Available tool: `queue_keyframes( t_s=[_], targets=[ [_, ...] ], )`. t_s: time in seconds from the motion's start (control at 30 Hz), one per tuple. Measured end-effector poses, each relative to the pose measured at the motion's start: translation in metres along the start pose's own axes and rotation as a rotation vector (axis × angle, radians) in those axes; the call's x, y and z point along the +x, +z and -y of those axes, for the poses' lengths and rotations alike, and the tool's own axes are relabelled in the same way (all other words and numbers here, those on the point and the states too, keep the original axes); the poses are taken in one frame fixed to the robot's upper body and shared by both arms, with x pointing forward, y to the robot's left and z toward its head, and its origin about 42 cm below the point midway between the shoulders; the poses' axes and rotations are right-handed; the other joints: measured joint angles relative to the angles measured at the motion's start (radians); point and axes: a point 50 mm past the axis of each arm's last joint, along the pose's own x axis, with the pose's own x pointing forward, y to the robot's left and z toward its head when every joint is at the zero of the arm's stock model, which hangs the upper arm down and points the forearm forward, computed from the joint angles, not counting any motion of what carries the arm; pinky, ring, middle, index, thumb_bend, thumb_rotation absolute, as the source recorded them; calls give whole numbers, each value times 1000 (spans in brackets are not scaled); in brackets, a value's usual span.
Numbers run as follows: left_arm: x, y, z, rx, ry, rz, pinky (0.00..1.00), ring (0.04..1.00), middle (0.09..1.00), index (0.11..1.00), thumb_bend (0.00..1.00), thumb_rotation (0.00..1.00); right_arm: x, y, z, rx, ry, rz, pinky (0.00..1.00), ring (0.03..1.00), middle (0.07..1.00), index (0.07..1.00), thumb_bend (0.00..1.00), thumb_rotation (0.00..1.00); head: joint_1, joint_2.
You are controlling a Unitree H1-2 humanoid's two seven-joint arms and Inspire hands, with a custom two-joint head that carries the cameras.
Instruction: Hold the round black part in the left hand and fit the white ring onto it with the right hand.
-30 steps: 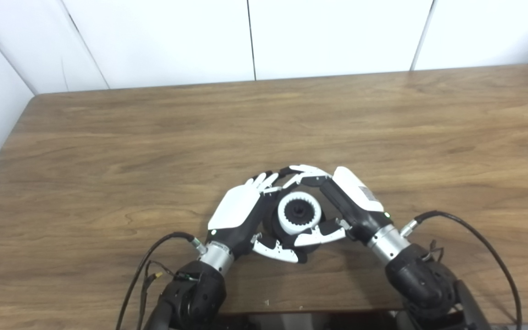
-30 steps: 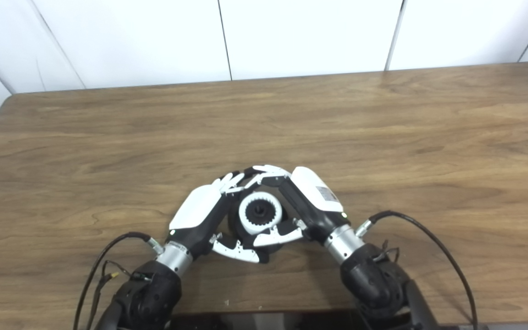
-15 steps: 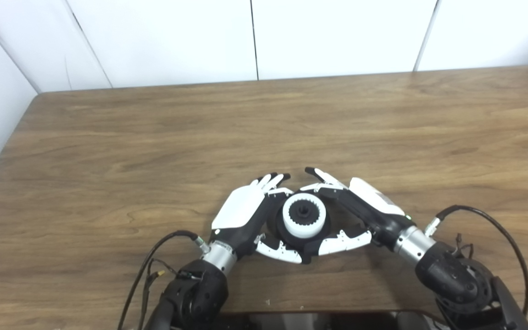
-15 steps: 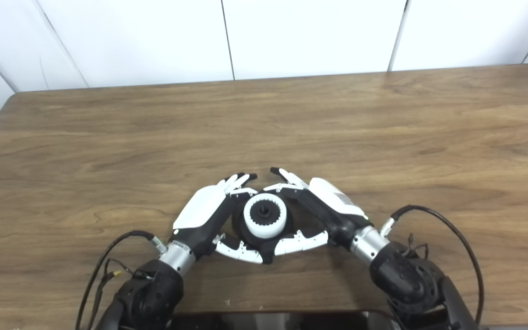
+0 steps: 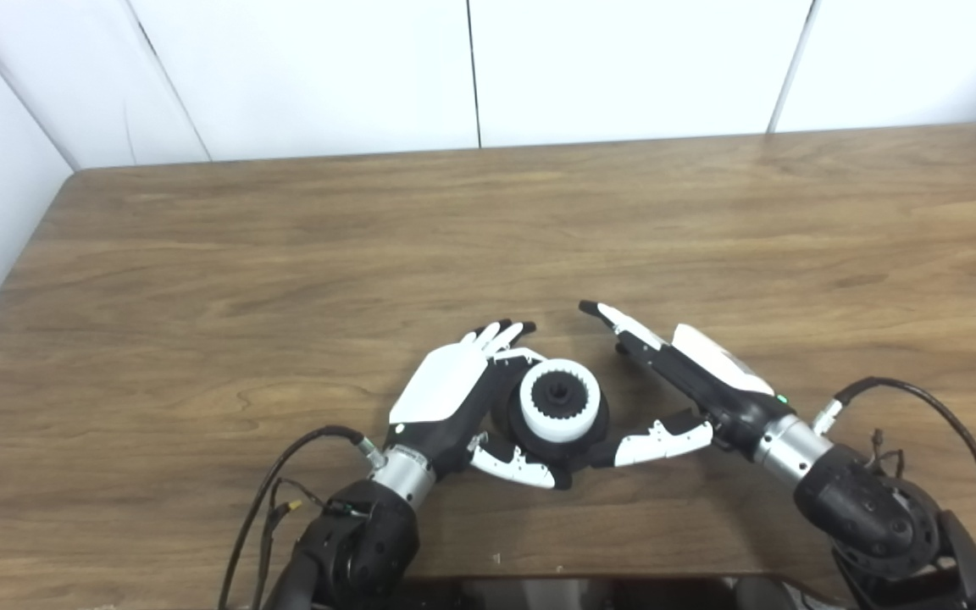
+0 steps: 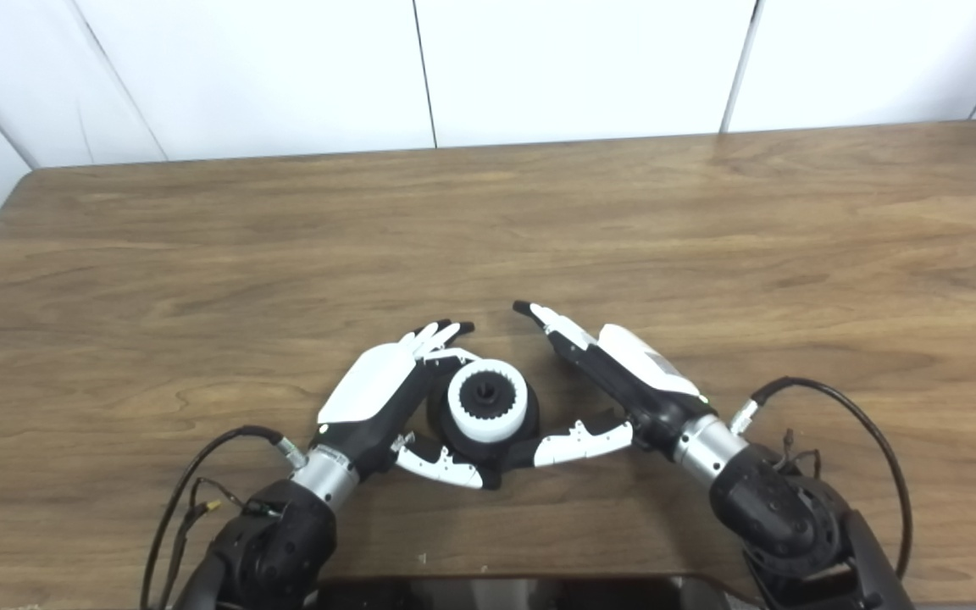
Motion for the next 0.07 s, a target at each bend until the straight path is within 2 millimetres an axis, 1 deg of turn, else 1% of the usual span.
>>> queue_keyframes(
  t_s=[0.07],
  targets=[
    [0,-1,0,1,1,-4,1000,1000,967,714,971,354,-1,-1,0,7,-10,1,893,1000,1000,1000,1000,606,-2,-2]
  ],
)
